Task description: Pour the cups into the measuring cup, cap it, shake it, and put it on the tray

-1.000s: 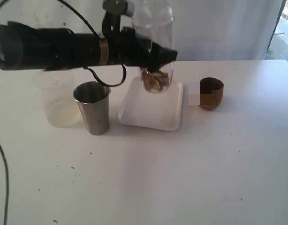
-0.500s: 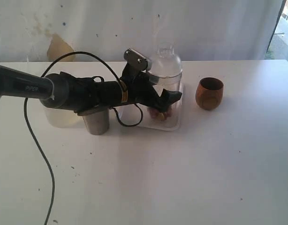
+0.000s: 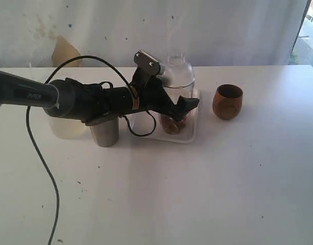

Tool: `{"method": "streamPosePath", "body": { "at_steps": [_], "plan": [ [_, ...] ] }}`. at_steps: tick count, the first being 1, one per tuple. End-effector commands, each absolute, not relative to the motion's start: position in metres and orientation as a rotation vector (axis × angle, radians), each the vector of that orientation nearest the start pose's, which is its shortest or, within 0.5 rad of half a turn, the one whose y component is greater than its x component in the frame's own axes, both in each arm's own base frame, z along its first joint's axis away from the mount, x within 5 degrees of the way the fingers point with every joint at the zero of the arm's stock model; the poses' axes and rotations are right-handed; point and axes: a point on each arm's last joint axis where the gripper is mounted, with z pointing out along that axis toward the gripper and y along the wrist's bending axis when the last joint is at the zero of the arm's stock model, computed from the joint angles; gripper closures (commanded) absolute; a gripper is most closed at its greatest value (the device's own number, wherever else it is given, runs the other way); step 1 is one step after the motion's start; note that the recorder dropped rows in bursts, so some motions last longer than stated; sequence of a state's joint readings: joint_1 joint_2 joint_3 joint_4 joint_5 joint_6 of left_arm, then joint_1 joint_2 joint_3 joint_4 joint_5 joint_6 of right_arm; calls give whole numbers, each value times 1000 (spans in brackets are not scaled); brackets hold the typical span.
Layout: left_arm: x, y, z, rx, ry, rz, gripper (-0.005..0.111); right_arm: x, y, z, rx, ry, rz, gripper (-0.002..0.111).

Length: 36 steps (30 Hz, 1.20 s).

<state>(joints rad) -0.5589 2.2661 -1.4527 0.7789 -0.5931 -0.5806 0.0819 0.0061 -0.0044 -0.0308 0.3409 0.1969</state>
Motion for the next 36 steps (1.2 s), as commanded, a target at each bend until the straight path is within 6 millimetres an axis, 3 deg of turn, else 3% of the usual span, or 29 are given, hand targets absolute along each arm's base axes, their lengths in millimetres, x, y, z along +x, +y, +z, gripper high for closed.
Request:
{"method": "streamPosePath", "body": {
  "at_steps": [1, 10, 18, 20, 22, 24, 26, 31, 36],
  "plan": [
    [399, -291, 169, 861, 1604, -683, 2, 54, 3, 183, 85, 1821, 163, 108],
    [393, -288, 216, 870, 1482, -646, 2, 54, 3, 183, 85, 1819, 164, 108],
    [379, -271, 290, 815, 1428, -553, 5, 54, 3, 183, 85, 1819, 164, 108],
    [375, -265, 305, 789, 1448, -529, 14, 54, 3, 183, 85, 1819, 164, 108],
    [366, -258, 320, 757, 1454, -527, 35, 54, 3, 183, 85, 1819, 164, 108],
    [358, -250, 332, 711, 1481, -539, 64, 54, 3, 183, 85, 1819, 164, 108],
    [349, -239, 342, 642, 1544, -534, 103, 54, 3, 183, 85, 1819, 164, 108],
    [323, -212, 355, 613, 1614, -430, 106, 54, 3, 183, 85, 1819, 164, 108],
    [278, -182, 376, 611, 1577, -390, 106, 54, 3, 183, 85, 1819, 164, 108]
  ]
}}
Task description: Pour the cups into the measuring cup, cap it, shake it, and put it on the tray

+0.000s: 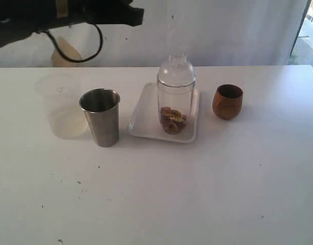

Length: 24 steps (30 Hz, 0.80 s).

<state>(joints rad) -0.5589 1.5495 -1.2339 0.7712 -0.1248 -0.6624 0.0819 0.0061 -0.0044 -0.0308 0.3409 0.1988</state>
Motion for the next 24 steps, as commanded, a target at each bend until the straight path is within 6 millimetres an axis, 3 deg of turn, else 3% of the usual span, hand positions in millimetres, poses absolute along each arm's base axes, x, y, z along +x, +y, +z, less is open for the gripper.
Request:
{"method": "streamPosePath", "body": {
  "at_steps": [1, 8, 13, 19, 24],
  "plan": [
    [268, -175, 380, 607, 1563, -392, 106, 54, 3, 183, 85, 1819, 164, 108],
    [194, -126, 397, 538, 1488, -403, 106, 54, 3, 183, 85, 1819, 164, 108],
    [145, -89, 393, 434, 1485, -401, 106, 54, 3, 183, 85, 1819, 164, 108],
    [91, -53, 362, 388, 1419, -418, 106, 54, 3, 183, 85, 1819, 164, 108],
    [67, -38, 321, 341, 1423, -471, 106, 54, 3, 183, 85, 1819, 164, 108]
  ]
}}
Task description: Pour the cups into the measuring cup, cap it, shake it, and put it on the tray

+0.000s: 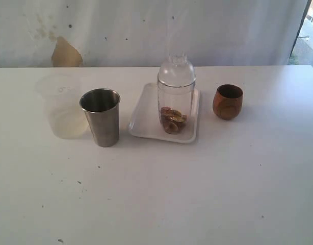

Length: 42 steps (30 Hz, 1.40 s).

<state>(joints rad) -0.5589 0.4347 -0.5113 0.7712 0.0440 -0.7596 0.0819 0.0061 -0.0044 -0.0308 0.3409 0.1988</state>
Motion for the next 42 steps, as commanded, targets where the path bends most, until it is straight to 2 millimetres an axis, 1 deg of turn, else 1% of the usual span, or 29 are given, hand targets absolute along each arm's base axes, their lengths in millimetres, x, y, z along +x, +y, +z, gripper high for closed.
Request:
{"method": "streamPosePath", "body": {
  "at_steps": [1, 5, 7, 9, 18, 20, 22, 23, 24, 27, 30, 31, 32, 34, 37, 39, 42],
  "plan": [
    [65, -37, 312, 343, 1429, -470, 106, 54, 3, 183, 85, 1819, 164, 108],
    [63, -35, 286, 352, 1466, -462, 106, 54, 3, 183, 85, 1819, 164, 108],
    [63, -36, 280, 355, 1485, -460, 106, 54, 3, 183, 85, 1819, 164, 108],
    [64, -36, 276, 361, 1493, -462, 106, 54, 3, 183, 85, 1819, 164, 108],
    [64, -36, 275, 361, 1497, -457, 106, 54, 3, 183, 85, 1819, 164, 108],
    [65, -36, 270, 365, 1512, -454, 106, 54, 3, 183, 85, 1819, 164, 108],
    [63, -36, 262, 272, 1555, -558, 106, 54, 3, 183, 85, 1819, 164, 108],
    [60, -35, 255, 96, 1610, -739, 106, 54, 3, 183, 85, 1819, 164, 108],
    [57, -33, 250, 6, 1620, -819, 106, 54, 3, 183, 85, 1819, 164, 108],
    [54, -24, 241, -158, 1584, -839, 106, 54, 3, 183, 85, 1819, 164, 108],
    [51, -13, 241, -498, 1469, -906, 106, 54, 3, 183, 85, 1819, 164, 108],
    [50, -10, 241, -527, 1435, -886, 106, 54, 3, 183, 85, 1819, 164, 108],
    [50, -7, 238, -564, 1405, -841, 106, 54, 3, 183, 85, 1819, 164, 108],
    [52, -5, 232, -593, 1380, -805, 106, 54, 3, 183, 85, 1819, 164, 108],
    [55, -2, 218, -626, 1365, -766, 106, 54, 3, 183, 85, 1819, 164, 108],
    [56, -1, 215, -641, 1361, -748, 106, 54, 3, 183, 85, 1819, 164, 108],
    [56, -1, 204, -693, 1471, -716, 106, 54, 3, 183, 86, 1822, 163, 108]
  ]
}}
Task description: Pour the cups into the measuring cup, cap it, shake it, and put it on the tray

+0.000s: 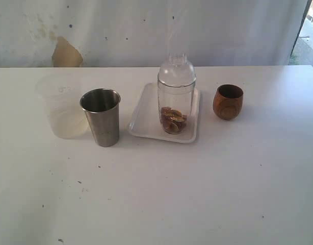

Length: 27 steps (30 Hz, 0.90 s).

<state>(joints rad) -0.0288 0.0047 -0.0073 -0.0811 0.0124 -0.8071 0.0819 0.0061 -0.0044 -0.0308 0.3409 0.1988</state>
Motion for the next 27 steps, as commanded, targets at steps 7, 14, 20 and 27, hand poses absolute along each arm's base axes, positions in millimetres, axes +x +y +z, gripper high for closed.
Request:
{"method": "streamPosePath", "body": {
  "at_steps": [7, 14, 20, 27],
  "plan": [
    [56, -1, 197, -516, 1602, -493, 106, 54, 3, 183, 85, 1820, 164, 108],
    [56, -1, 195, 9, 1685, -22, 106, 54, 3, 183, 91, 1820, 168, 108],
    [56, -1, 194, -67, 1693, -90, 106, 54, 3, 183, 114, 1819, 186, 108],
    [56, -1, 194, -70, 1693, -93, 106, 54, 3, 183, 116, 1819, 188, 108]
  ]
}}
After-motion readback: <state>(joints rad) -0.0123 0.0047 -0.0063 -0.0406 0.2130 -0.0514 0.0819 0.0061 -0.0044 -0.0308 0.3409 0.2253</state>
